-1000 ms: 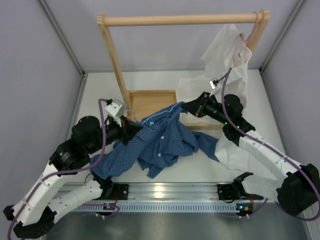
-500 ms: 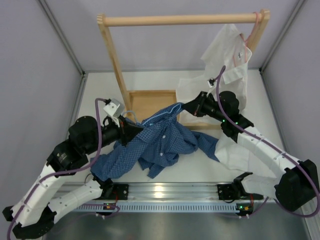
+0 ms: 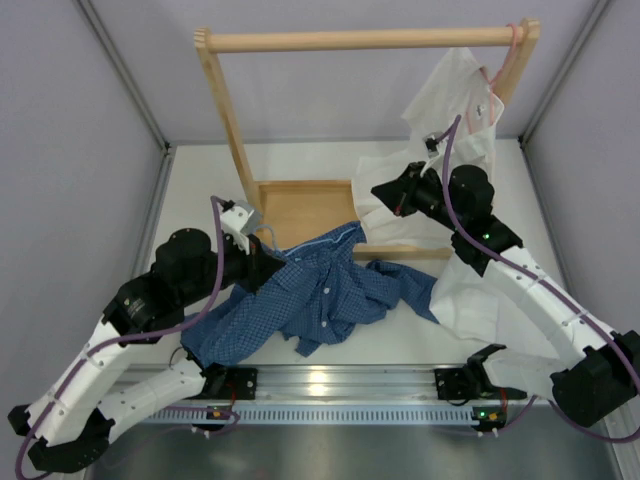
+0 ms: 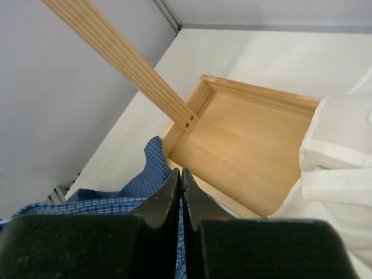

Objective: Place the shirt on the hanger

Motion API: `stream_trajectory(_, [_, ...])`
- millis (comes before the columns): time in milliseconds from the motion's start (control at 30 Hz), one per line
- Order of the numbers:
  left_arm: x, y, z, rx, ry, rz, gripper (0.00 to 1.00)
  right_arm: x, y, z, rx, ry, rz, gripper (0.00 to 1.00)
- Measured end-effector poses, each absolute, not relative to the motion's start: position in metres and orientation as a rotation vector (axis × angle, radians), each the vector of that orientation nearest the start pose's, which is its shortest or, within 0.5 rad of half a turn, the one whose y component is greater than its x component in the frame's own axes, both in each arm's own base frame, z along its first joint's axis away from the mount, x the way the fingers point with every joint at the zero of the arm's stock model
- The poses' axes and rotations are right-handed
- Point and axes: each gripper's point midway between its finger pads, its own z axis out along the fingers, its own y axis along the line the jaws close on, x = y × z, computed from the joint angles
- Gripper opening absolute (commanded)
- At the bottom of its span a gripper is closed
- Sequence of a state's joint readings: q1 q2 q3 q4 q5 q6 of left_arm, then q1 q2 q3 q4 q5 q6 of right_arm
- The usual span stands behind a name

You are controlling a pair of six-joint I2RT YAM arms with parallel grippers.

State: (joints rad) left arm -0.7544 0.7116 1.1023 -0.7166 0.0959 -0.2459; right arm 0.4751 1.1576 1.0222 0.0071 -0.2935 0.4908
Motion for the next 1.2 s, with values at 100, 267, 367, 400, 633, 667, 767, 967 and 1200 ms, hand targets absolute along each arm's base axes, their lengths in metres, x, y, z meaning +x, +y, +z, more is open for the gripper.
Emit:
stream_trajectory(100, [0.169,-0.189,0.312,0.541,1.937,-0.723,0.00,0.310,0.242,0.326,-0.260,1.741,0.970,0.00])
stream_trajectory(267, [0.183,-0.193,0.318,0.498,1.955,-0.688,0.00,0.292,0.241,0.330,-0.280,1.724,1.007,0.14])
stream_trajectory(367, [0.181,-0.197,0.324,0.510,1.941,-0.720,0.00,0.288,0.236,0.310,-0.231,1.785,1.004,0.34])
stream_trajectory(400, [0.180,-0.198,0.326,0.515,1.935,-0.732,0.00,0.286,0.235,0.296,-0.209,1.824,1.003,0.38])
stream_trajectory(633, [0.171,-0.203,0.328,0.536,1.914,-0.795,0.00,0.274,0.237,0.211,-0.109,2.085,1.047,0.45])
stream_trajectory(667, [0.169,-0.203,0.327,0.540,1.914,-0.802,0.00,0.272,0.239,0.210,-0.101,2.096,1.061,0.46])
stream_trajectory(767, [0.168,-0.204,0.322,0.544,1.926,-0.809,0.00,0.269,0.241,0.215,-0.087,2.091,1.093,0.50])
stream_trajectory(967, [0.169,-0.210,0.309,0.539,1.951,-0.835,0.00,0.261,0.244,0.227,-0.071,2.062,1.123,0.61])
stream_trajectory(1200, [0.169,-0.221,0.302,0.547,1.966,-0.882,0.00,0.261,0.246,0.226,-0.028,2.065,1.099,0.59])
